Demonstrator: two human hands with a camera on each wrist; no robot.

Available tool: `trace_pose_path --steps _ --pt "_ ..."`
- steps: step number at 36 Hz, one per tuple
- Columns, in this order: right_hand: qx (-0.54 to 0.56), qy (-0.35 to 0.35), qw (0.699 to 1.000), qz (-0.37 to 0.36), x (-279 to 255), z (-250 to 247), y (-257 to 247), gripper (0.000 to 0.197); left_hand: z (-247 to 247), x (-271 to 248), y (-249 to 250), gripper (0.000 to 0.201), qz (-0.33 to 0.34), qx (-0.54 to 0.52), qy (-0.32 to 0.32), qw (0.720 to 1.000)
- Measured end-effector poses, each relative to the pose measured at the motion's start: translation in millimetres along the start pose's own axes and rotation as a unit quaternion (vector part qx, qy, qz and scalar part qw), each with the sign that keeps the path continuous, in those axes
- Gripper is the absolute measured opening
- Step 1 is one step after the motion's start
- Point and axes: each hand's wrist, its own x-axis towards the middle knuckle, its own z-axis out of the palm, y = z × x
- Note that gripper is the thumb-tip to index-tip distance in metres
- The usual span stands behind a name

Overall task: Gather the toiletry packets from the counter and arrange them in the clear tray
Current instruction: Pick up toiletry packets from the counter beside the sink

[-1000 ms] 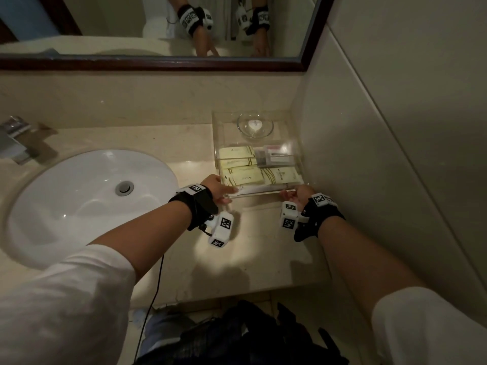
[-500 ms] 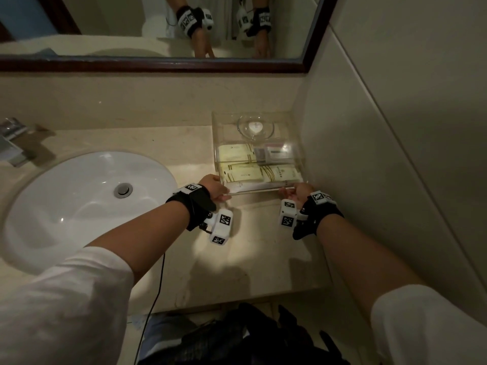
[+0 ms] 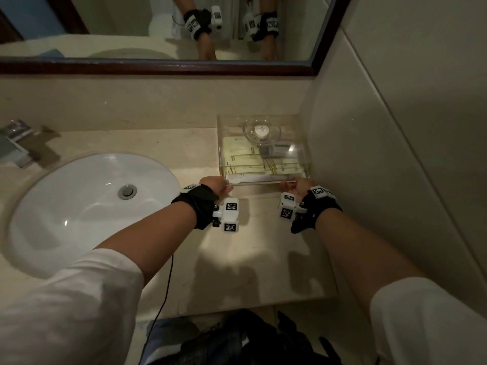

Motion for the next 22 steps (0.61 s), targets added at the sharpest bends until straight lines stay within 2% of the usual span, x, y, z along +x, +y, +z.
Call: trace_pose_path --steps 9,17,19,22 --pt "0.021 0.000 1.000 -0.003 7.3 6.5 -1.9 0.017 1.4 3.9 4.2 0.042 0.002 0.017 0.002 1.000" --pt "0.037 0.017 0.999 -0.012 11.6 11.9 -4.4 0.019 5.8 2.2 11.3 0.039 -0.013 -0.011 0.003 1.000" --pt "0.031 0.022 0.999 -0.020 9.7 14.4 -6.0 0.018 5.4 5.0 11.7 0.034 -0.031 -0.041 0.014 0.999" --pt "0.018 0.017 0.999 -0.027 7.5 16.4 -7.8 0.015 8.7 3.3 13.5 0.009 -0.029 -0.061 0.000 0.998"
